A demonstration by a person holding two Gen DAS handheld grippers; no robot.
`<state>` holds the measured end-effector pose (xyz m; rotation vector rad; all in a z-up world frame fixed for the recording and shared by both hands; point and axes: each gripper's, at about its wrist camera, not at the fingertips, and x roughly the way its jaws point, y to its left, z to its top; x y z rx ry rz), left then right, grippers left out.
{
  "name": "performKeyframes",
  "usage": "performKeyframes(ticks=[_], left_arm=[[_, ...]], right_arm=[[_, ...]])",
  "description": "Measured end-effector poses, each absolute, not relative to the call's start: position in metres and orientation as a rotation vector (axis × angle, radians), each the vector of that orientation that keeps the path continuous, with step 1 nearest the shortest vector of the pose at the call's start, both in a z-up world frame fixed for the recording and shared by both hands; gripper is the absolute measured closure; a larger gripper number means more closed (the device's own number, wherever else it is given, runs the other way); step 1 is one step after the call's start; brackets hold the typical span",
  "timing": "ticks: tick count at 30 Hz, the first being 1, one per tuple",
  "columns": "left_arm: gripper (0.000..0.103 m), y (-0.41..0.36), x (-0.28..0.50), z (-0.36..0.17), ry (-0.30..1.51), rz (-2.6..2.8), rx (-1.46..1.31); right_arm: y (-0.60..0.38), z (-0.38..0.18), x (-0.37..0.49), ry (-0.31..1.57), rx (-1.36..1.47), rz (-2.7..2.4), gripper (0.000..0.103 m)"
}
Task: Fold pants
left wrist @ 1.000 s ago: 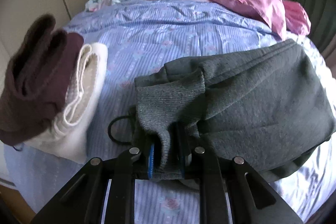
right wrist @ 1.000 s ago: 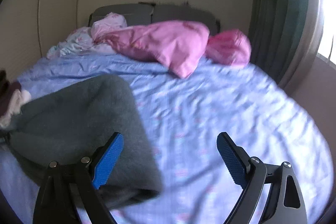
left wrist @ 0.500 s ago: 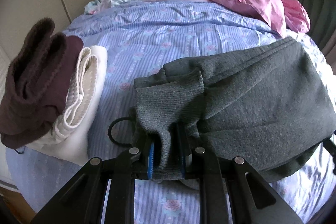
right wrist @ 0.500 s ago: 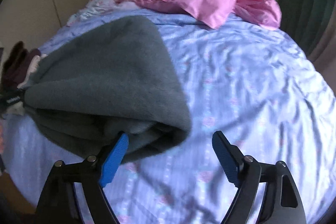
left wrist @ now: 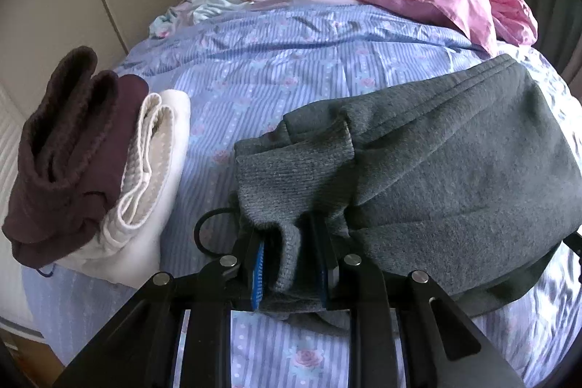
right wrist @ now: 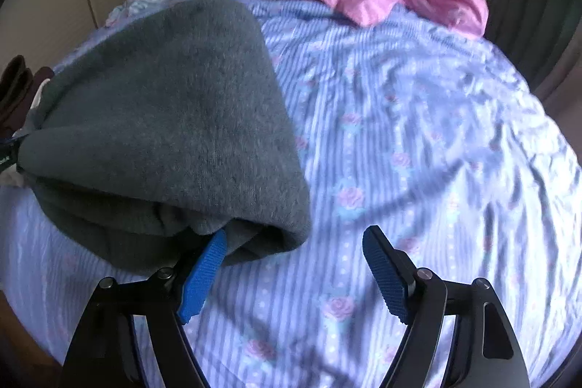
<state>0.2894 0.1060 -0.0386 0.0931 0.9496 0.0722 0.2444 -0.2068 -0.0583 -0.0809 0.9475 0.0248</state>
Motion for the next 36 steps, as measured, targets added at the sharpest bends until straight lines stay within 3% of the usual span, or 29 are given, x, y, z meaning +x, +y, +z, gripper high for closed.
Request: performKeyframes(ticks=[8,12,15,18,20,27,28,29,31,36], left_arm=[[0.077,0.111,0.293,-0.040,0.971,0.068,0.059],[0.072,0.102,0.290,-0.046,0.978,0.054,0.119],[0.072,0.105,0.288,-0.045,0.982,0.050,0.111],[0.064,0.116,0.289,-0.041,0.998,0.062,0.092],[0.053,0.121,0.286,-0.037,0.983,0.072,0.103],[0.047,0.134,0.276,-0.020,0.970,0.044,0.019],[0.042,0.135,0.272,-0.010,0.947,0.042,0.008],[0.030,0.136,0.268,0.002,0.914,0.039,-0.004],[0.014,0.139,0.261,0.027,0.841,0.034,-0.034],[0.007,0.145,0.242,0.050,0.752,0.043,-0.131]], right_arm=[[-0.207,-0.055,0.261,0.858,-0.099,-0.029,0.028],[-0.210,-0.077,0.269,0.922,-0.308,-0.116,0.031],[-0.223,-0.085,0.276,0.987,-0.237,-0.116,0.031],[-0.206,-0.082,0.266,0.959,-0.360,-0.119,0.030],[-0.196,-0.068,0.253,0.954,-0.366,-0.104,0.030],[-0.165,0.007,0.213,0.794,-0.306,0.041,0.028],[-0.163,0.015,0.214,0.758,-0.304,0.047,0.026],[-0.161,0.022,0.214,0.723,-0.294,0.047,0.025],[-0.165,0.035,0.223,0.651,-0.239,0.057,0.013],[-0.181,0.035,0.262,0.646,-0.047,0.015,0.009]])
